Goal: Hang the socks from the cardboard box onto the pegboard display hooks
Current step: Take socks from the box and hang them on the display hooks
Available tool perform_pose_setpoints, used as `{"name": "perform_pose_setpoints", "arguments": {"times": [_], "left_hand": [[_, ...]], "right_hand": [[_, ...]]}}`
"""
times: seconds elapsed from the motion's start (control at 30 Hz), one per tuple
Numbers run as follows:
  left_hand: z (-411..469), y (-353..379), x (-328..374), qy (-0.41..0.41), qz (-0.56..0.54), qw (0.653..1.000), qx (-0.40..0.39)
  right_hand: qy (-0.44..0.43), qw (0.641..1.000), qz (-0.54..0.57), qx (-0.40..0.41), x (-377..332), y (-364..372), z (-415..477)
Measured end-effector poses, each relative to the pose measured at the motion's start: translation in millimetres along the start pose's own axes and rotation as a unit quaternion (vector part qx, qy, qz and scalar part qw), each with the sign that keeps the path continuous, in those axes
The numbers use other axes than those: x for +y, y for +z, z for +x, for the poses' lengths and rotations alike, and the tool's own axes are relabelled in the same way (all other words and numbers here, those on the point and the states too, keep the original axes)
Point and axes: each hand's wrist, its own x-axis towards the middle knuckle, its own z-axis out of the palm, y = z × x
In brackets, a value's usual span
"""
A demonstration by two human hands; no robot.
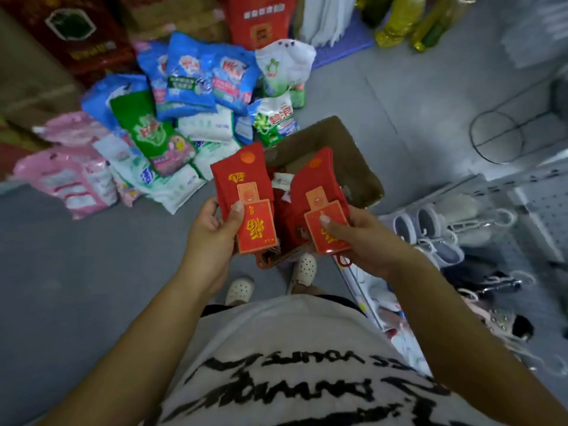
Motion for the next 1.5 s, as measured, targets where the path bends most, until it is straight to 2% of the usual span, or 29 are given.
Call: {"name": "perform_pose_setpoints", "arguments": {"times": [0.17,0.43,0.6,0.8,0.87,0.97,1.03,1.1,1.23,1.3,1.5], "left_hand": [[-7,-18,18,0.002,0.06,0.991,-0.121],[-31,-3,15,-0.037,0.132,0.948,-0.286],[-52,31,10,-0.088,0.206,0.878,-0.423],[-84,74,-16,-0.13,0.328,0.779,-0.518],[-102,86,-27,-0.094,0.393,0.746,-0.53],[-134,108,-46,0.038,0.474,0.692,-0.544],[-163,124,-62,0.085,0.454,0.683,-0.567],[-195,139,-83,0.097,0.431,0.677,-0.589],[-265,171,-129,0.168,0.446,0.647,-0.595],[-303,188,-152,0.198,0.445,0.63,-0.604],[-407,242,-199,0.246,0.373,0.644,-0.621]], "right_hand": [[-0.106,0.985,-0.009,0.136,30,42,-51],[-0.137,0.933,0.085,0.323,89,99,-133],[-0.144,0.846,0.151,0.491,128,102,-189],[-0.166,0.762,0.196,0.594,170,111,-226],[-0.175,0.722,0.212,0.635,187,111,-242],[-0.19,0.658,0.261,0.68,219,110,-278],[-0.206,0.627,0.279,0.698,242,109,-306],[-0.219,0.603,0.274,0.716,265,107,-336],[-0.228,0.574,0.264,0.74,309,101,-402],[-0.23,0.571,0.257,0.745,330,94,-436],[-0.243,0.536,0.214,0.78,371,66,-536]]}}
